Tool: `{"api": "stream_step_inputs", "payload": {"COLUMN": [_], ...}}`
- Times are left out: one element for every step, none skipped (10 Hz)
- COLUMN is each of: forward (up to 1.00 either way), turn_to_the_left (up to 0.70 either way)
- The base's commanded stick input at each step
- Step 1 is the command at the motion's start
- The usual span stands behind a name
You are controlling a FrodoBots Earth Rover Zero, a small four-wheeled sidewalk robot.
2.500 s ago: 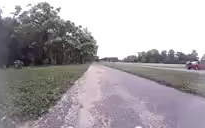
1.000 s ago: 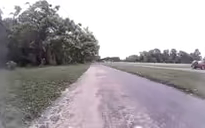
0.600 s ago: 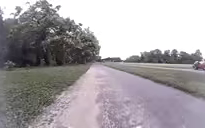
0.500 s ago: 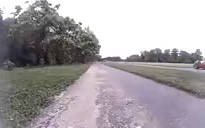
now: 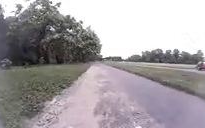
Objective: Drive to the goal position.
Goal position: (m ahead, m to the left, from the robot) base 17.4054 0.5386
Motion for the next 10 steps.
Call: {"api": "stream_step_inputs", "payload": {"forward": [0.7,0.7,0.7,0.7,0.7,0.7,0.7,0.7,0.7,0.7], "turn_to_the_left": [-0.01,0.0,-0.01,-0.01,-0.01,-0.01,0.0,0.0,0.0,0.0]}}
